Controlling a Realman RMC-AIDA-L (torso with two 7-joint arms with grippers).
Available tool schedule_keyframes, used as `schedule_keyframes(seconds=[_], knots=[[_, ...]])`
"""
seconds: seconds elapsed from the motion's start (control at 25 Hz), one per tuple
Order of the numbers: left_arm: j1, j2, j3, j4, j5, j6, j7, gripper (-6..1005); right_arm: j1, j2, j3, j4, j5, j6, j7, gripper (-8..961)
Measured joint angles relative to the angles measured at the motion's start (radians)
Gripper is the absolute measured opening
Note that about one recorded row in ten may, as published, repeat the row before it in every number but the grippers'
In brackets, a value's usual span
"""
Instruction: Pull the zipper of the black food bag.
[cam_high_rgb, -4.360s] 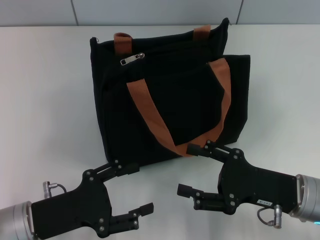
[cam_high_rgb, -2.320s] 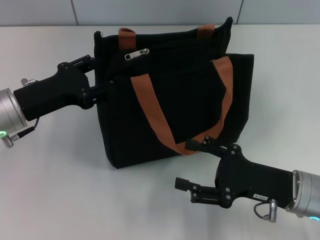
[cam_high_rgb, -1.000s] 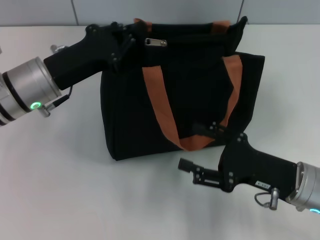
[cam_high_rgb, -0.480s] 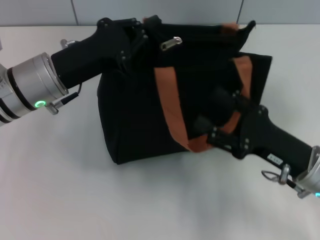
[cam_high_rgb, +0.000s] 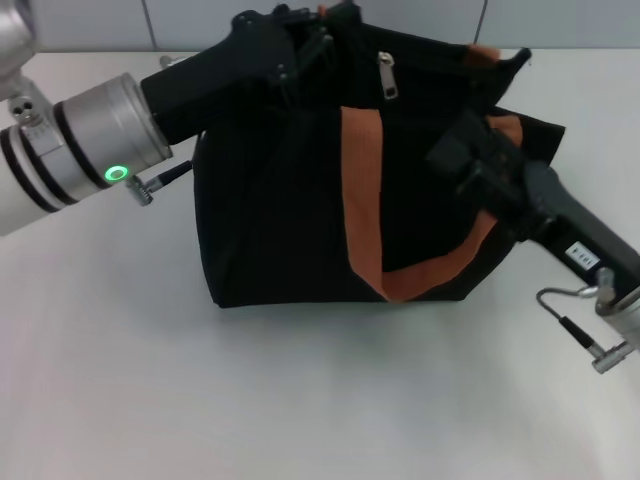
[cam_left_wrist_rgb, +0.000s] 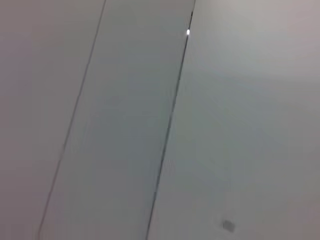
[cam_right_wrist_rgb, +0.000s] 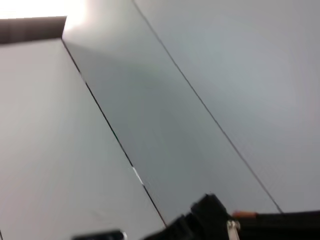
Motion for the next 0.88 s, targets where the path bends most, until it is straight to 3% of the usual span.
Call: schedule_keyframes(seconds=[0.24, 0.88], knots=[[-0.012, 0.0, 0.058, 0.016, -0.002, -0.02, 0.002, 35, -0.002, 0.0, 0.065, -0.011, 0.002, -0.05, 0.051, 817], [-0.021, 0.0, 0.075, -0.015, -0.052, 0.007, 0.002, 40, 0.042, 0.0, 0.058, -0.026, -0.007, -0.079, 0.096, 799]])
